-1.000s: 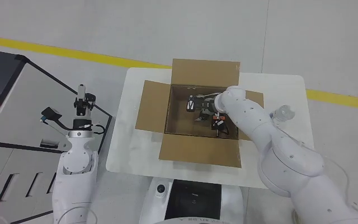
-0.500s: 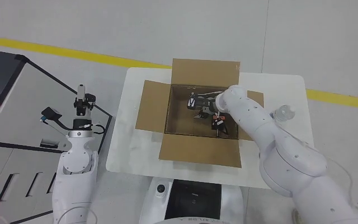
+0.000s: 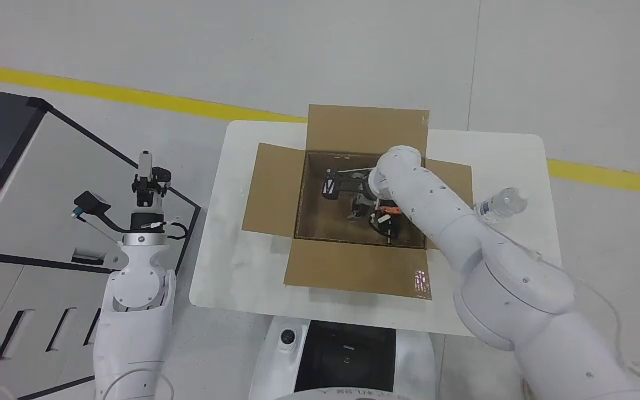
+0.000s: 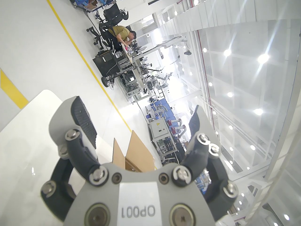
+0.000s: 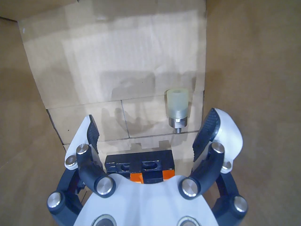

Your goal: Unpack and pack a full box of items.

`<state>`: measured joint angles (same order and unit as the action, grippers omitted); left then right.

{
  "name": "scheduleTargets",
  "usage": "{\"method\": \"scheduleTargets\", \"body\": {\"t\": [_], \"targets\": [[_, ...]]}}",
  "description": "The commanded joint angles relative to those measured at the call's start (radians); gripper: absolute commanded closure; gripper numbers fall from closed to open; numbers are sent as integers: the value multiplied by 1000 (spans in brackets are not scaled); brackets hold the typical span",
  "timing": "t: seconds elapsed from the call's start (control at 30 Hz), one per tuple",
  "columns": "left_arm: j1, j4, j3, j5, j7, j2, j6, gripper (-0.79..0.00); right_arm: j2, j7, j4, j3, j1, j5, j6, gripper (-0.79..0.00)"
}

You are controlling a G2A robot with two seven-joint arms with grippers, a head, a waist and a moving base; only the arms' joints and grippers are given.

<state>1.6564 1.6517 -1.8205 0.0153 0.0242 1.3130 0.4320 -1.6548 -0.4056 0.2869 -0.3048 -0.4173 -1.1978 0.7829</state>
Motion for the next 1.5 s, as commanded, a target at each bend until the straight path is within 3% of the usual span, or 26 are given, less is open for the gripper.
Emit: {"method": "scheduleTargets", "body": {"t": [0.0, 0.23, 0.4, 0.53, 0.77, 0.93, 1.17, 1.2, 1.3, 1.47], "targets": [[0, 0, 0, 0, 0, 0, 0, -785, 1, 22, -16, -4, 0, 2, 13, -674], [0, 0, 0, 0, 0, 0, 0, -785, 7, 105, -56, -4, -1, -25, 39, -486], [0, 0, 0, 0, 0, 0, 0, -785, 7, 137, -60, 2, -4, -54, 40, -536], [0, 0, 0, 0, 0, 0, 0, -785, 7, 173, -53, 11, -2, -90, 32, -622], [0, 0, 0, 0, 0, 0, 0, -785, 7, 228, -63, 20, 0, -137, 15, -646], [0, 0, 0, 0, 0, 0, 0, -785, 7, 270, -74, 21, -5, -151, 25, -616], [0, 0, 0, 0, 0, 0, 0, -785, 11, 338, -105, 17, -11, -157, 73, -496], [0, 0, 0, 0, 0, 0, 0, -785, 12, 341, -106, 17, -10, -159, 76, -391], [0, 0, 0, 0, 0, 0, 0, -785, 13, 354, -103, 17, -7, -165, 90, -302], [0, 0, 0, 0, 0, 0, 0, -785, 13, 365, -104, 13, -11, -168, 82, -317]]}}
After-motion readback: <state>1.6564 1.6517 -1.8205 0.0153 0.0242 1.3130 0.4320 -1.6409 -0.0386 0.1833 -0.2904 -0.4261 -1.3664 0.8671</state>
